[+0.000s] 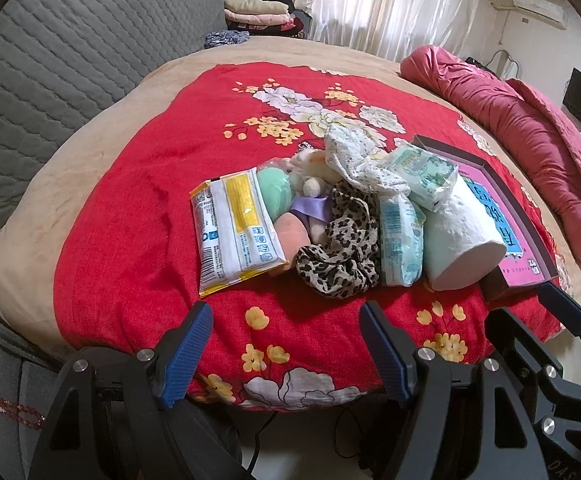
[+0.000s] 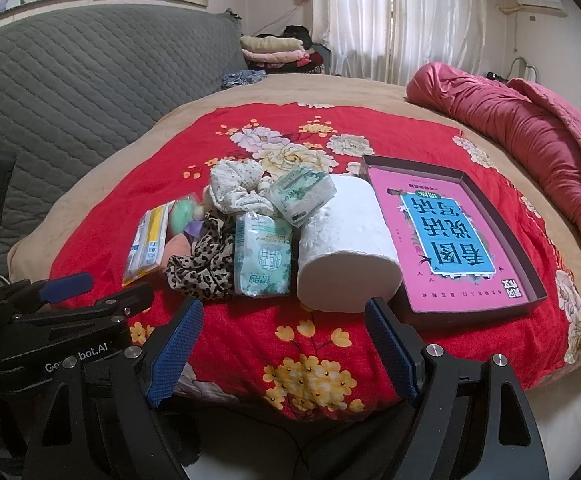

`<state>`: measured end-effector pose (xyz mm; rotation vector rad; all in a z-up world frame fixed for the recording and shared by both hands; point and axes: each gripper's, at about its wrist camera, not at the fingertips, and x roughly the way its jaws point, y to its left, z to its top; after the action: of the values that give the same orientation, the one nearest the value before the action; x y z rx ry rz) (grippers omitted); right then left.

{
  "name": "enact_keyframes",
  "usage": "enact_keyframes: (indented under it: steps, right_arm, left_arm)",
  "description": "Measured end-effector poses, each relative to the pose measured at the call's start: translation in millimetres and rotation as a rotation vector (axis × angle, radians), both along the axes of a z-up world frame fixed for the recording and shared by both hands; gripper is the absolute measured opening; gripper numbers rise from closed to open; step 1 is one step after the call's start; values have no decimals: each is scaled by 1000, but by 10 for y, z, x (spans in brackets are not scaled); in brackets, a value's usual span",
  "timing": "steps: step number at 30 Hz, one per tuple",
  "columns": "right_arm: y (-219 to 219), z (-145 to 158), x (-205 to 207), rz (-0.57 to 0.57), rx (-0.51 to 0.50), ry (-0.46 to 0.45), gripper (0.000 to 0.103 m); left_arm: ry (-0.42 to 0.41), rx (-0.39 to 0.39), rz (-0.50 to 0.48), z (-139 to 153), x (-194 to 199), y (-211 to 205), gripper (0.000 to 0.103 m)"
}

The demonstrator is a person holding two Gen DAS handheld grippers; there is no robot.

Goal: Organize soft objects
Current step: 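Grasp the yellow-white wipes pack with the left tool while the right grasps the green tissue pack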

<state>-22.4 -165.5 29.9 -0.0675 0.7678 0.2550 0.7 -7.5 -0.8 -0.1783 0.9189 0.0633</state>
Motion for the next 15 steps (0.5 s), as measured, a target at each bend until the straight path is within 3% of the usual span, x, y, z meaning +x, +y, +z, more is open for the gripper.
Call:
enact_keyframes:
  steps: [15]
  right_arm:
    - [57,8,45,28,1,3,84]
  left_arm:
    - [26,-144,128,-125,213,552,75]
